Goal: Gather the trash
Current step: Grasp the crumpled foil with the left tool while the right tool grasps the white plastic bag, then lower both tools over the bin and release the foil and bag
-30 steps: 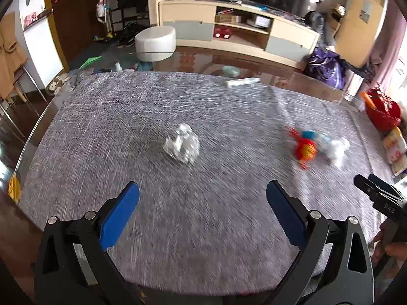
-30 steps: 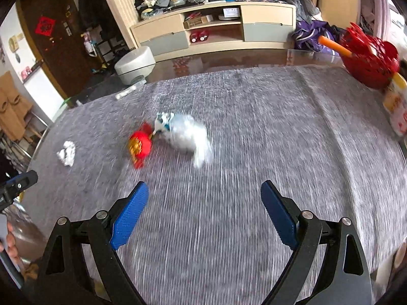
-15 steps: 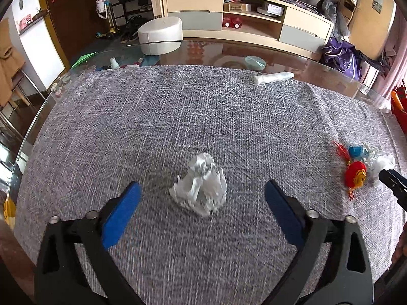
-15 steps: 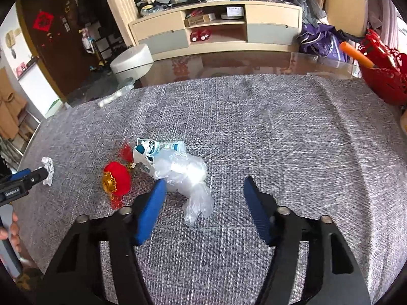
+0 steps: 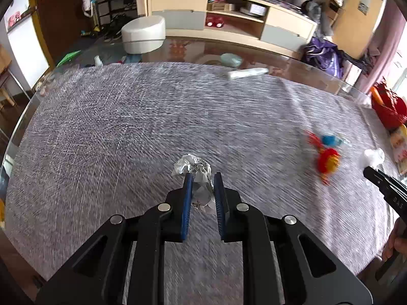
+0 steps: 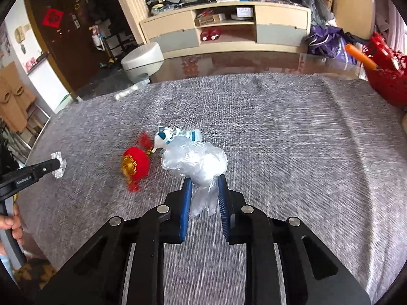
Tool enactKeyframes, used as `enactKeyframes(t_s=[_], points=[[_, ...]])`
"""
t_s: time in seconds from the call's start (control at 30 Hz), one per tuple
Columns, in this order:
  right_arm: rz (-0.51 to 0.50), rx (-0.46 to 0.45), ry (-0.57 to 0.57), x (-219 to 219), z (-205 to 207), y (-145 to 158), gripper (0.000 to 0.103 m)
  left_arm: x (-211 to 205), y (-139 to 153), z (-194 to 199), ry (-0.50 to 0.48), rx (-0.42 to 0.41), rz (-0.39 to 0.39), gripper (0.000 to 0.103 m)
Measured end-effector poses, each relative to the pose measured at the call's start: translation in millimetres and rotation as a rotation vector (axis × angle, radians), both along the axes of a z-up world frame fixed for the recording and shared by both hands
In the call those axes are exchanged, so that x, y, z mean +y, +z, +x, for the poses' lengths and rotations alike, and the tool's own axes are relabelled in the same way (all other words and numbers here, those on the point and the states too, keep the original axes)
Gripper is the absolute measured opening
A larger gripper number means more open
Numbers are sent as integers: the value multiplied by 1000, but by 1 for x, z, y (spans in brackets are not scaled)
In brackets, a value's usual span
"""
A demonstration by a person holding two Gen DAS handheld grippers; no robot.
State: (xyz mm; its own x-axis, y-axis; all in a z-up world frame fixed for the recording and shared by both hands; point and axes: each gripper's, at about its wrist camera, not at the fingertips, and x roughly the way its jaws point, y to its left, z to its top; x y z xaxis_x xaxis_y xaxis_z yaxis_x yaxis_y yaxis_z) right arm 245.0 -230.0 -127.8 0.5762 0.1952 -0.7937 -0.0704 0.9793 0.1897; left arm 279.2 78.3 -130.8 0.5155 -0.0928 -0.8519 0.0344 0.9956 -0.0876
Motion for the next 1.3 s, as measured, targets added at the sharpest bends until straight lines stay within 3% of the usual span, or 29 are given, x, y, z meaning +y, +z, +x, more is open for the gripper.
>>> enactKeyframes(t_s=[0.43,0.6,0.93,1.3], points=[[21,-117,44,3,-96,68,19,-38,92,-110,-92,-194,-18,15],[16,-138,76,8,-138,78,19,-51,103,-153,-140,-230,-29,15],[66,-72,138,23,-197,47,19,-83,70,-221,-226,-181,-41,16],[66,102,152,31,-231,-28,19,-102,-22,-267,-268,6,-45,17]])
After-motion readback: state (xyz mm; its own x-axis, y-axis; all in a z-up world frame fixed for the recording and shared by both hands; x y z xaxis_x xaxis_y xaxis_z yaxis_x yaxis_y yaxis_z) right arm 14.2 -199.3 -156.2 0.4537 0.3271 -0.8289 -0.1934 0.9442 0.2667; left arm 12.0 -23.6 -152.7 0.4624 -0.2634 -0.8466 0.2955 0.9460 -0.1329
